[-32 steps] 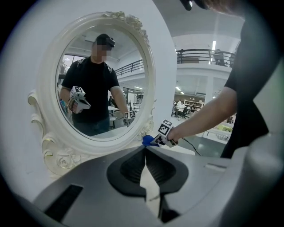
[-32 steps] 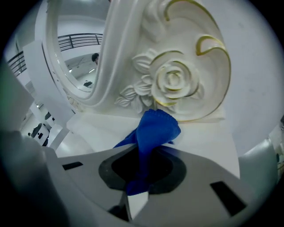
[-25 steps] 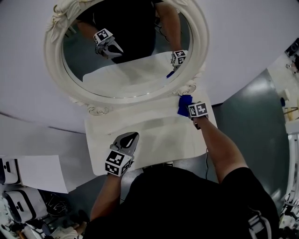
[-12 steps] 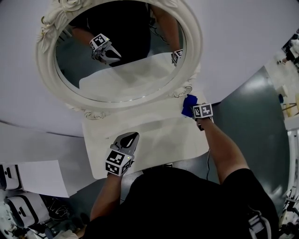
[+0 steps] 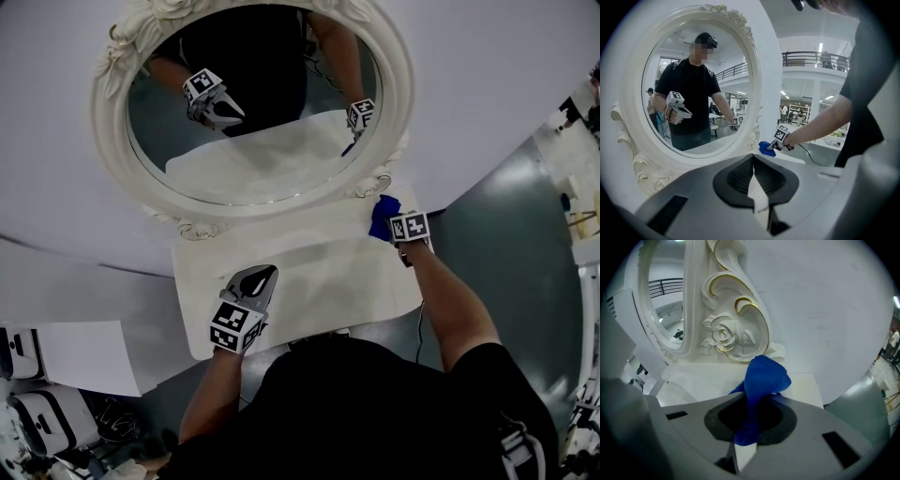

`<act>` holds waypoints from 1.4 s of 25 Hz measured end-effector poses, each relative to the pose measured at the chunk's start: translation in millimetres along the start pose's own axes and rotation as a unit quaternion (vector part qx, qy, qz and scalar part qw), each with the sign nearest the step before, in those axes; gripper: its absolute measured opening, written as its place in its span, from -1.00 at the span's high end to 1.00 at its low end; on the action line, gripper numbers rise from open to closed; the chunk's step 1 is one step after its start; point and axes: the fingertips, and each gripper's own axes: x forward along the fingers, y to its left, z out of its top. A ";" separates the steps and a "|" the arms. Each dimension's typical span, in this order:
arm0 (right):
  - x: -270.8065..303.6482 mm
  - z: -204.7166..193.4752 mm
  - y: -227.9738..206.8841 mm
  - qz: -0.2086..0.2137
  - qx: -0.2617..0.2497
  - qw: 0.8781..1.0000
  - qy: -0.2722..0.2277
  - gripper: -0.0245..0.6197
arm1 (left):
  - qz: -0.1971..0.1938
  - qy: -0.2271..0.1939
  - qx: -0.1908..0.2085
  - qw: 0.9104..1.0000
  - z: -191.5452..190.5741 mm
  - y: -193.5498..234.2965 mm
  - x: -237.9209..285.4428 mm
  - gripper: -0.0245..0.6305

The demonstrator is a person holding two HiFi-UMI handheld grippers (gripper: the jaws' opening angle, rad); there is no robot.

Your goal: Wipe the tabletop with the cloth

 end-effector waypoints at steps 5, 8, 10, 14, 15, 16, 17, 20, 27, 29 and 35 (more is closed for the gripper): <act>-27.9 6.9 32.2 0.023 -0.007 0.999 -0.038 0.80 | 0.002 -0.009 0.007 1.000 5.6 0.2 -10.6 0.88; -50.4 18.6 56.8 0.039 -0.001 0.997 -0.074 0.80 | 0.000 -0.015 0.013 1.000 9.4 -3.6 -16.4 0.88; -66.9 29.0 76.0 0.048 -0.009 0.994 -0.099 0.80 | -0.002 -0.018 0.017 1.000 11.2 -6.0 -20.3 0.88; -106.1 52.8 116.9 0.056 -0.052 0.986 -0.150 0.80 | -0.003 -0.024 0.025 0.999 14.2 -11.4 -29.8 0.88; -115.8 57.2 127.7 0.059 -0.062 0.983 -0.163 0.80 | -0.003 -0.025 0.027 0.999 14.7 -13.2 -32.9 0.88; -125.3 60.5 138.4 0.062 -0.071 0.980 -0.174 0.80 | -0.002 -0.027 0.029 0.999 15.1 -14.7 -36.2 0.88; -134.5 63.0 148.8 0.065 -0.080 0.978 -0.184 0.80 | -0.002 -0.028 0.030 0.999 15.4 -15.8 -39.7 0.88; -159.0 67.3 177.0 0.069 -0.111 0.970 -0.207 0.80 | 0.001 -0.035 0.033 0.999 17.7 -17.7 -50.0 0.88; -202.7 64.8 226.1 0.074 -0.166 0.952 -0.246 0.80 | 0.012 -0.046 0.037 0.998 18.1 -22.8 -71.2 0.88; -211.8 62.6 236.9 0.075 -0.177 0.948 -0.255 0.80 | 0.013 -0.047 0.037 0.998 15.8 -23.8 -75.1 0.88; -224.8 55.5 257.8 0.075 -0.197 0.940 -0.268 0.80 | 0.013 -0.050 0.037 0.998 13.2 -25.4 -82.0 0.88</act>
